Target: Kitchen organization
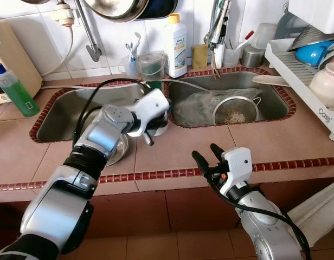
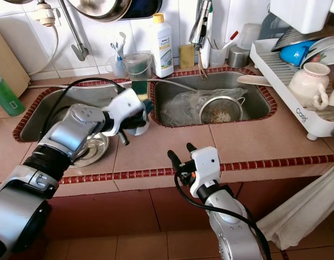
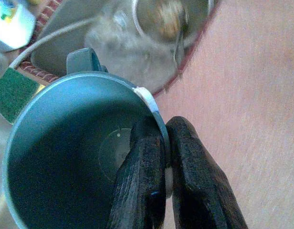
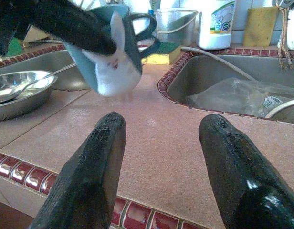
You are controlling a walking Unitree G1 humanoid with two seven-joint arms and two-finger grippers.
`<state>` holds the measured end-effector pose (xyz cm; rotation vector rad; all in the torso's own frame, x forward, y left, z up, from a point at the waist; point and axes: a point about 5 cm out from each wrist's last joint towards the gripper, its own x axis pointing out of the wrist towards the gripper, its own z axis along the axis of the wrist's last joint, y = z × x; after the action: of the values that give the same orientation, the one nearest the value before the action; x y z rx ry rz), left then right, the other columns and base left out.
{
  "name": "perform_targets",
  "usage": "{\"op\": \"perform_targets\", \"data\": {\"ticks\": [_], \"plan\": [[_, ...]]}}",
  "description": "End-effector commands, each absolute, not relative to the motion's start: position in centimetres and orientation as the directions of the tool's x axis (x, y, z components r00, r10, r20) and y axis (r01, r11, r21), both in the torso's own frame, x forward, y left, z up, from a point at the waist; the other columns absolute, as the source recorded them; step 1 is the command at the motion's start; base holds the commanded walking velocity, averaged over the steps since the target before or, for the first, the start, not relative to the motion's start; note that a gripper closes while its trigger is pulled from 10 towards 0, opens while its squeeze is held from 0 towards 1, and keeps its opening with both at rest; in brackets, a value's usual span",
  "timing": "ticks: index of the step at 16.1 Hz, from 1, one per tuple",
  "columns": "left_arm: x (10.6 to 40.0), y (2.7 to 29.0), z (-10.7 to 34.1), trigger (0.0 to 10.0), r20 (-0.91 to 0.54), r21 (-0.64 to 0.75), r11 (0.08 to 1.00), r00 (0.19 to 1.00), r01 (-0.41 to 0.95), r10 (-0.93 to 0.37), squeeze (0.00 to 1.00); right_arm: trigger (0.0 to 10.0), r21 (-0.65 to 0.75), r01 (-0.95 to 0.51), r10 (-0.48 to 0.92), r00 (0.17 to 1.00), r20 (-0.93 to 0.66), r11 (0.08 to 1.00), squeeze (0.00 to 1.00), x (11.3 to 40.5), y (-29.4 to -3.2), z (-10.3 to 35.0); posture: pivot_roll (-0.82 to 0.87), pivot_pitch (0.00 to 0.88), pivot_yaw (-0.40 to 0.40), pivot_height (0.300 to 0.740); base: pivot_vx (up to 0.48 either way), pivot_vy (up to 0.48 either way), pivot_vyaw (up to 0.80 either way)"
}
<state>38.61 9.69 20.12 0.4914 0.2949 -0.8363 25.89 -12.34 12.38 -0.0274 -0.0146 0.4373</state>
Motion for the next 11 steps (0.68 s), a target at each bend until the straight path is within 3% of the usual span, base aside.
{"op": "perform_targets", "data": {"ticks": [1, 2, 3, 5, 7, 8, 11], "plan": [[39.0, 10.3, 21.4, 1.3, -0.371, 0.259, 0.64, 0.686, 0.724, -0.626, 0.0, 10.0, -0.029, -0.431, 0.431, 0.902, 0.024, 0.902, 0.0, 25.8, -11.9, 12.7, -0.19, 0.016, 0.136, 0.74, 0.0, 0.0, 0.0], [39.3, 10.5, 22.4, 10.0, -0.265, 0.182, 0.707, 0.726, 0.683, -0.634, 0.0, 10.0, -0.024, -0.424, 0.425, 0.905, 0.031, 0.905, 0.0, 25.8, -11.9, 12.8, -0.19, 0.013, 0.131, 0.74, 0.0, 0.0, 0.0], [39.3, 10.7, 23.3, 10.0, -0.142, 0.109, 0.745, 0.752, 0.658, -0.644, 0.0, 10.0, -0.016, -0.402, 0.403, 0.914, 0.05, 0.915, 0.0, 26.1, -12.2, 13.1, -0.19, 0.012, 0.127, 0.74, 0.0, 0.0, 0.0], [39.1, 11.7, 22.2, 10.0, -0.091, 0.103, 0.796, 0.803, 0.596, -0.589, 0.0, 10.0, -0.008, -0.361, 0.36, 0.929, 0.081, 0.933, 0.0, 26.7, -12.7, 13.6, -0.19, 0.004, 0.118, 0.74, 0.0, 0.0, 0.0], [38.7, 12.3, 20.8, 10.0, -0.062, 0.006, 0.844, 0.842, 0.537, -0.535, 0.0, 10.0, 0.01, -0.335, 0.332, 0.937, 0.107, 0.942, 0.0, 27.0, -12.9, 14.2, -0.19, 0.002, 0.111, 0.74, 0.0, 0.0, 0.0], [38.1, 12.2, 20.6, 10.0, 0.026, 0.007, 0.865, 0.864, 0.502, -0.502, 0.0, 10.0, 0.007, -0.319, 0.316, 0.941, 0.118, 0.948, 0.0, 27.3, -13.1, 14.4, -0.18, 0.002, 0.102, 0.74, 0.0, 0.0, 0.0], [36.9, 11.8, 20.0, 10.0, 0.114, -0.097, 0.877, 0.881, 0.47, -0.459, 0.0, 10.0, 0.013, -0.291, 0.287, 0.948, 0.141, 0.957, 0.0, 27.9, -13.4, 14.7, -0.17, 0.0, 0.087, 0.74, 0.0, 0.0, 0.0]]}}
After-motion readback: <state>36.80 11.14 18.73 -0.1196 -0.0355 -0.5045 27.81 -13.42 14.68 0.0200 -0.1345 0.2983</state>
